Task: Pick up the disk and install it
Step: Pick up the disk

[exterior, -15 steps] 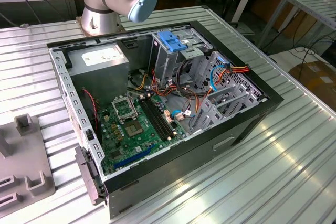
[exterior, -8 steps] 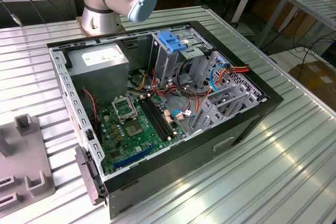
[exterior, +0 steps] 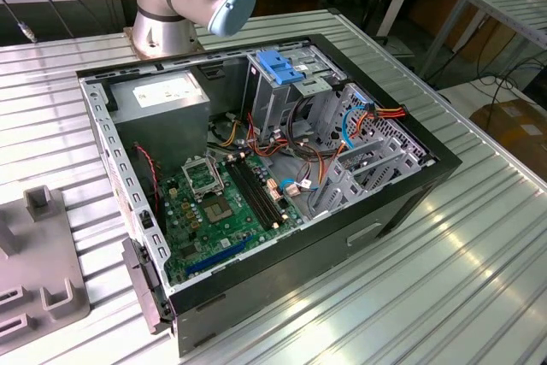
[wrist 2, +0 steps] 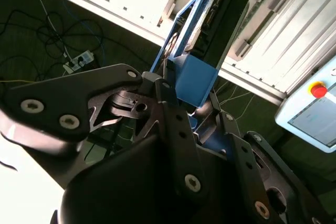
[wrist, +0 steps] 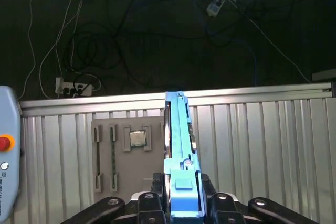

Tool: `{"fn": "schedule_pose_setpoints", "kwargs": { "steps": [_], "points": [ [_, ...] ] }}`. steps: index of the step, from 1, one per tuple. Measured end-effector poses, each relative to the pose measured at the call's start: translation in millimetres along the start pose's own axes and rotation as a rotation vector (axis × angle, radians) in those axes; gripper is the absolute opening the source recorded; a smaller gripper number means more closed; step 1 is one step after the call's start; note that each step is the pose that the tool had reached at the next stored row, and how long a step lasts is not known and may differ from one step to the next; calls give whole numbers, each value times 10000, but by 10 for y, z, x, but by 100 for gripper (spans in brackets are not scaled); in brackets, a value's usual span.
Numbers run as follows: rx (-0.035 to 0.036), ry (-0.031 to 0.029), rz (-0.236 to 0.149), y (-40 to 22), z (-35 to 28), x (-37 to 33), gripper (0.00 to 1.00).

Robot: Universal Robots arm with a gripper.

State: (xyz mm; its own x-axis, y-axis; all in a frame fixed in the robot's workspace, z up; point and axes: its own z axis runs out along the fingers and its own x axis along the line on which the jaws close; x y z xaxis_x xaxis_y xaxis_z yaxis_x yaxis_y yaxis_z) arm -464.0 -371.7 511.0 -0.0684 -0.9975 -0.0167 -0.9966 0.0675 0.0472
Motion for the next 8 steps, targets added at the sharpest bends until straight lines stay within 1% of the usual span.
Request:
{"fn": "schedule_pose_setpoints", "kwargs": {
  "steps": [2, 3, 5, 6, 7, 8],
  "points": [
    [-1, 2, -1, -27, -2, -1, 37],
    [-1, 1, 0, -59, -3, -4, 37],
    [1, 0, 0, -189, -8, -13, 37],
    [1, 0, 1, -229, -10, -16, 37],
    [0, 1, 0, -298, -14, -20, 37],
    [1, 0, 0, -341, -15, -23, 37]
  ]
}}
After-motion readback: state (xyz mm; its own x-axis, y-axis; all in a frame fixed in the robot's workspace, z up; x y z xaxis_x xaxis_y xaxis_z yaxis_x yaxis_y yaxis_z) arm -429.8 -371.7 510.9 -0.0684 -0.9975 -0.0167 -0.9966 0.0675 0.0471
